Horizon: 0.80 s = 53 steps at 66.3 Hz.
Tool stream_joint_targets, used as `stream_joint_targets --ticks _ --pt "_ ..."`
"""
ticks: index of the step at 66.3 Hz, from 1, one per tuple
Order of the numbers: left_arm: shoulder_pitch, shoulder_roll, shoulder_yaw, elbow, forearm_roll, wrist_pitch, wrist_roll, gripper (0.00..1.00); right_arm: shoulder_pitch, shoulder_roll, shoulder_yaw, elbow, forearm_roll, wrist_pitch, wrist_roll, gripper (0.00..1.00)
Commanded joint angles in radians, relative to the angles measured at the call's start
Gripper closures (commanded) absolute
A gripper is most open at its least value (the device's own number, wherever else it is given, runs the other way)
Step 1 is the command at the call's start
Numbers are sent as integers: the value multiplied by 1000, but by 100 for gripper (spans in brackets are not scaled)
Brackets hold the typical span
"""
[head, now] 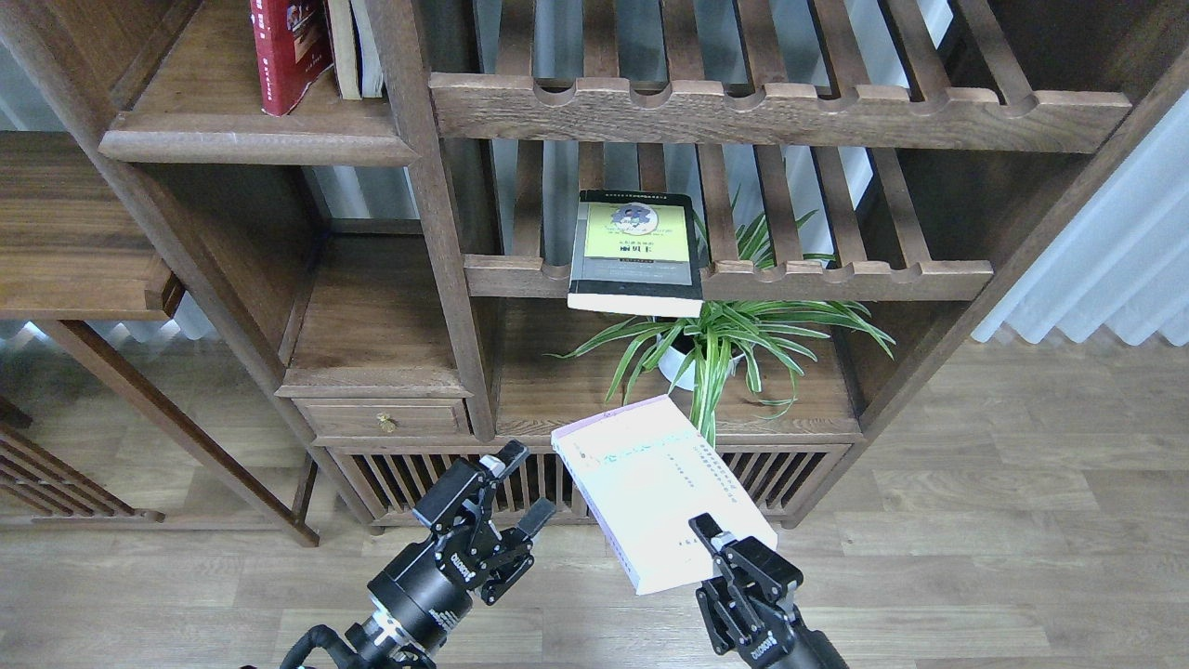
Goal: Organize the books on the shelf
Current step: 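Grasp the white book with the left gripper and release the right gripper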
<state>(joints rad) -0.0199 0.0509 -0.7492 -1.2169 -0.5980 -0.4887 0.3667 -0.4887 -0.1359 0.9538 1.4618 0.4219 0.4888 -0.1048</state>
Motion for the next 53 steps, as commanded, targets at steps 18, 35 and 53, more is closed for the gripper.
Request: stream_joint_targets --ticks 18,35,53 --pt "1 0 14 40 64 0 -2 17 -54 45 -24 0 -75 0 -13 91" --pt "1 6 10 57 67 0 0 36 -64 44 -36 0 -83 0 -13 91" --pt "3 -25 -7 66 56 0 -12 95 -70 42 -43 0 -91 0 -13 91"
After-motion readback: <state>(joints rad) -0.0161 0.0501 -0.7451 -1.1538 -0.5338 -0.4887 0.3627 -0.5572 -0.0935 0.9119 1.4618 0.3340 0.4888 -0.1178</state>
